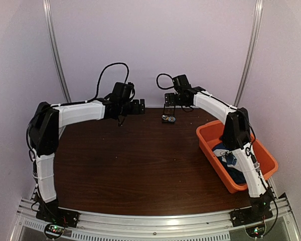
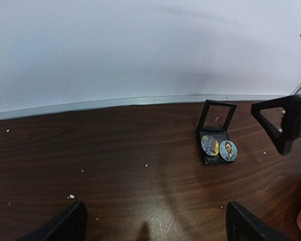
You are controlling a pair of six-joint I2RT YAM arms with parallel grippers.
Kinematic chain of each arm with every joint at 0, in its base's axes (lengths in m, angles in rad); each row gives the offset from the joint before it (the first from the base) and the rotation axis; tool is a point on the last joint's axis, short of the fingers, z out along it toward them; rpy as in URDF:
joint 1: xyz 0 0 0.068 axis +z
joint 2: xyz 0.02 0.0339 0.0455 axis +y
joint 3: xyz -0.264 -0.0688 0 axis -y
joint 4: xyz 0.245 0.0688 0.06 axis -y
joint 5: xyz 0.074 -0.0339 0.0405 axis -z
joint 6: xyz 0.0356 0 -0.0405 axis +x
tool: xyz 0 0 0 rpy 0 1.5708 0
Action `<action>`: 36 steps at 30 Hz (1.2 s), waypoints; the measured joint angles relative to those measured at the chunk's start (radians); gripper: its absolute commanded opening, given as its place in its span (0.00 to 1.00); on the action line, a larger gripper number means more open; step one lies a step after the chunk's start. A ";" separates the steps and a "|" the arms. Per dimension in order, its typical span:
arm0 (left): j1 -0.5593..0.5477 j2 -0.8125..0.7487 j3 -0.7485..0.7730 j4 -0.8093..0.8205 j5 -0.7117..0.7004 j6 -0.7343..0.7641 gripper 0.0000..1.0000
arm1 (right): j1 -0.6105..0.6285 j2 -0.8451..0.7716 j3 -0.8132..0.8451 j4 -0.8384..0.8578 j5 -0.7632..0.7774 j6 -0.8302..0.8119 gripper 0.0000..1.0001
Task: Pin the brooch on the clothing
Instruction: Move the brooch box to the corner of the board.
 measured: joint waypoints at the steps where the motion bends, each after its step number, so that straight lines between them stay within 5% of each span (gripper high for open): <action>1: 0.000 -0.043 -0.042 -0.016 0.003 -0.008 0.98 | 0.000 0.021 0.000 0.021 -0.004 0.013 1.00; 19: 0.000 -0.737 -0.527 -0.150 -0.035 -0.033 0.98 | -0.012 0.214 0.056 0.325 -0.031 0.198 1.00; 36: 0.000 -0.875 -0.585 -0.217 -0.097 -0.017 0.98 | -0.034 0.241 0.058 0.353 -0.012 0.222 1.00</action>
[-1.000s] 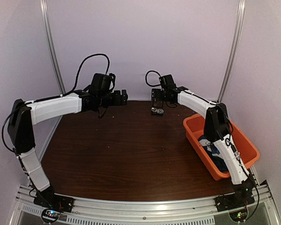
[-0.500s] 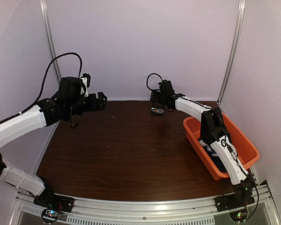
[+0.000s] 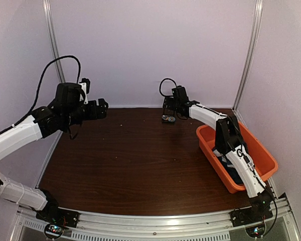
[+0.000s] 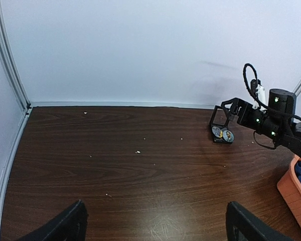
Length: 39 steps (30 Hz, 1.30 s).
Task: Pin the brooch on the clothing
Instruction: Move the brooch box to the corner of the board.
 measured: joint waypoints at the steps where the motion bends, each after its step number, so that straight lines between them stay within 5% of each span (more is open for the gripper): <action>1: 0.000 -0.004 0.000 0.000 -0.003 0.002 0.98 | 0.000 0.003 0.000 0.000 0.000 0.003 1.00; 39: 0.000 -0.061 -0.045 -0.020 -0.074 0.031 0.98 | 0.089 0.055 0.015 0.022 -0.219 0.084 1.00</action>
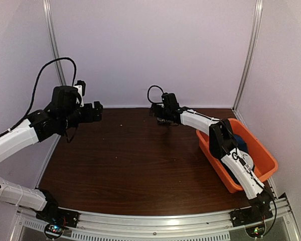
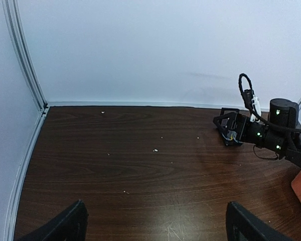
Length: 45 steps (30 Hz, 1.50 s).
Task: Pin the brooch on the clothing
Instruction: Move the brooch box to the corner of the board.
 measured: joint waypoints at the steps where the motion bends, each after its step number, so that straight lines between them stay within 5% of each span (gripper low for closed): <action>1: 0.000 0.000 0.000 0.000 0.000 0.000 0.98 | 0.010 0.000 0.000 0.000 -0.002 0.000 1.00; 13: 0.000 -0.020 -0.021 0.002 -0.007 0.000 0.98 | 0.071 -0.009 -0.021 -0.001 -0.013 -0.006 1.00; 31: 0.000 -0.027 -0.026 0.006 -0.008 0.000 0.98 | -0.106 -0.150 -0.121 -0.129 -0.012 0.046 1.00; 45: 0.000 -0.027 -0.032 0.008 -0.031 0.019 0.98 | -0.092 -0.148 -0.135 -0.198 -0.073 0.048 1.00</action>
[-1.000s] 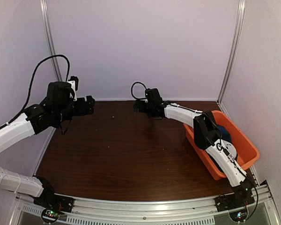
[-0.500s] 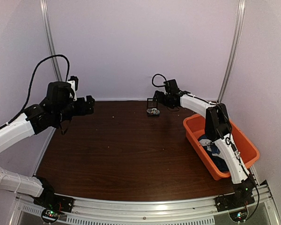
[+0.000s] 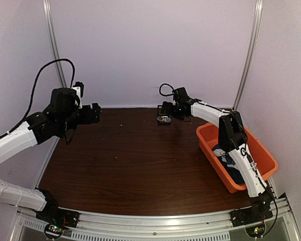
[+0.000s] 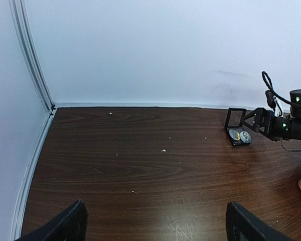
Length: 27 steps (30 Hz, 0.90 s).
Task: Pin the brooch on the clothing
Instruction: Move the brooch box to the corner of the board.
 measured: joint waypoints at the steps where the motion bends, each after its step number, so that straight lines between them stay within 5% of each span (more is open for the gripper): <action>1: 0.000 0.000 0.000 0.000 -0.003 0.002 0.98 | 0.003 0.000 0.000 -0.001 -0.002 0.000 1.00; 27: 0.000 -0.070 -0.026 -0.001 -0.054 0.035 0.98 | 0.043 0.082 0.063 0.006 -0.050 0.009 1.00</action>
